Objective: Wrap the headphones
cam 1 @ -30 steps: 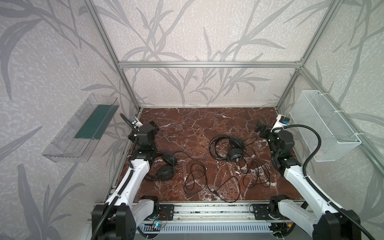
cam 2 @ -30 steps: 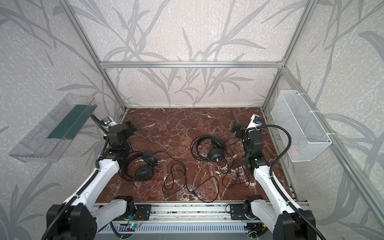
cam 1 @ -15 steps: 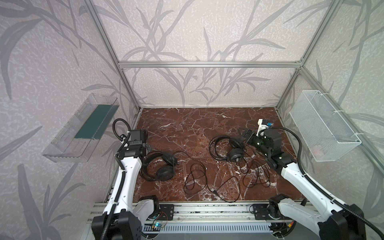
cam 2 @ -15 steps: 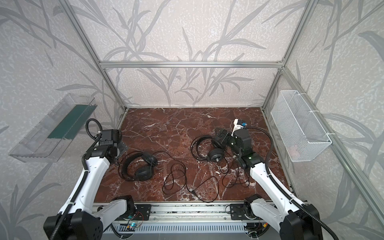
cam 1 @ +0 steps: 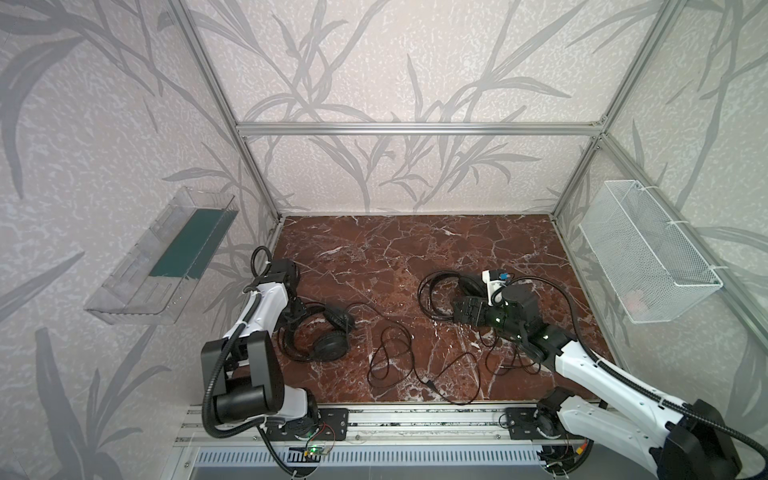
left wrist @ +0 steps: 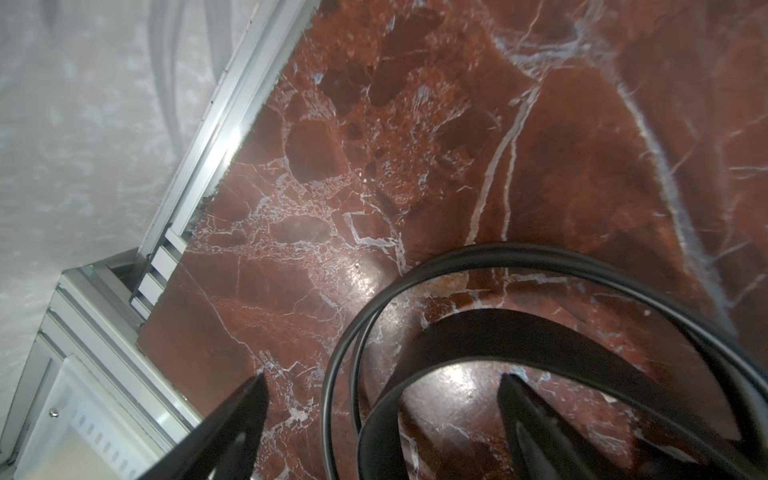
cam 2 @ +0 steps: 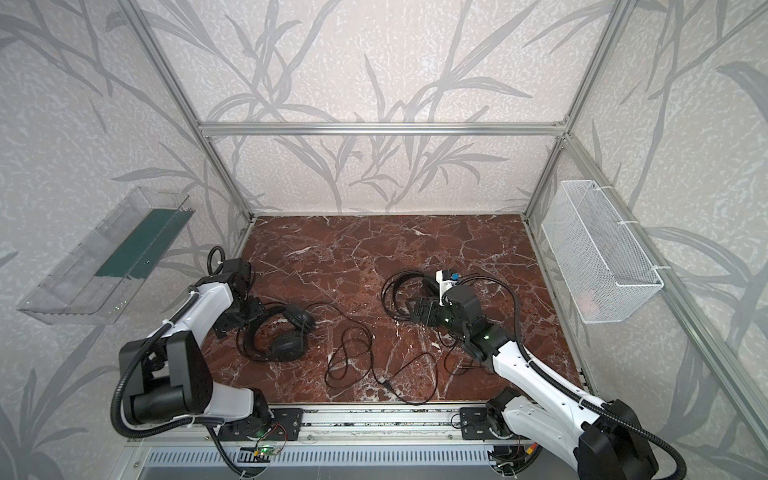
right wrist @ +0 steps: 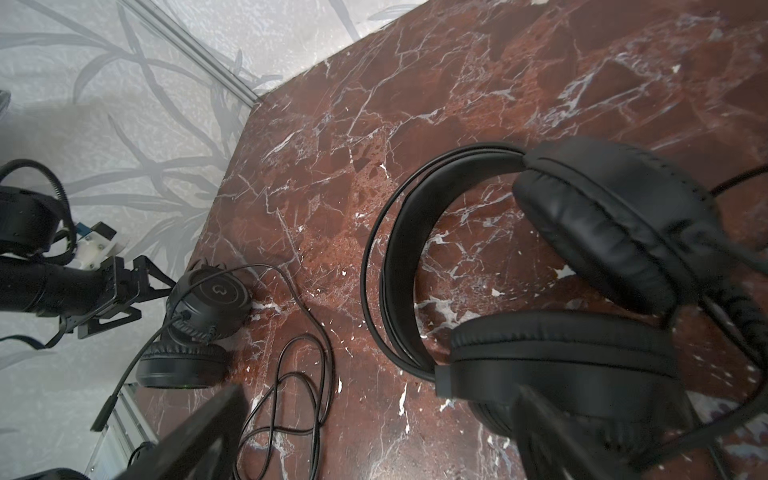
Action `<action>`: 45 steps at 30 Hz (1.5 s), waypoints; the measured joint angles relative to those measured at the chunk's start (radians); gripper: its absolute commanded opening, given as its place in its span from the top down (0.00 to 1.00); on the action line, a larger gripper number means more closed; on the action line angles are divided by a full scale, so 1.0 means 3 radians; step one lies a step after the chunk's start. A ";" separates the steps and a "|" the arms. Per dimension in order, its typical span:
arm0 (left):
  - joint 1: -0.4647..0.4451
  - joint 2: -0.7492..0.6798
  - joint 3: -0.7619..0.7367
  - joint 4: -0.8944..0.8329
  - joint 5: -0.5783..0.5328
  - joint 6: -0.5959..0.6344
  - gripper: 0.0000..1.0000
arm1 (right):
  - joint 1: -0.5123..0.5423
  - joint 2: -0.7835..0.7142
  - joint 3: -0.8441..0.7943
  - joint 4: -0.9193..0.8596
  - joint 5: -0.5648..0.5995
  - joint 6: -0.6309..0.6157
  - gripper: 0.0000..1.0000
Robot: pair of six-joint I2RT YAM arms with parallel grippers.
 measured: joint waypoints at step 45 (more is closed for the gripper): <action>-0.0568 0.0562 0.0261 -0.0076 0.1198 -0.0126 0.39 | 0.0015 0.0029 0.0003 -0.0010 -0.0154 -0.0187 0.01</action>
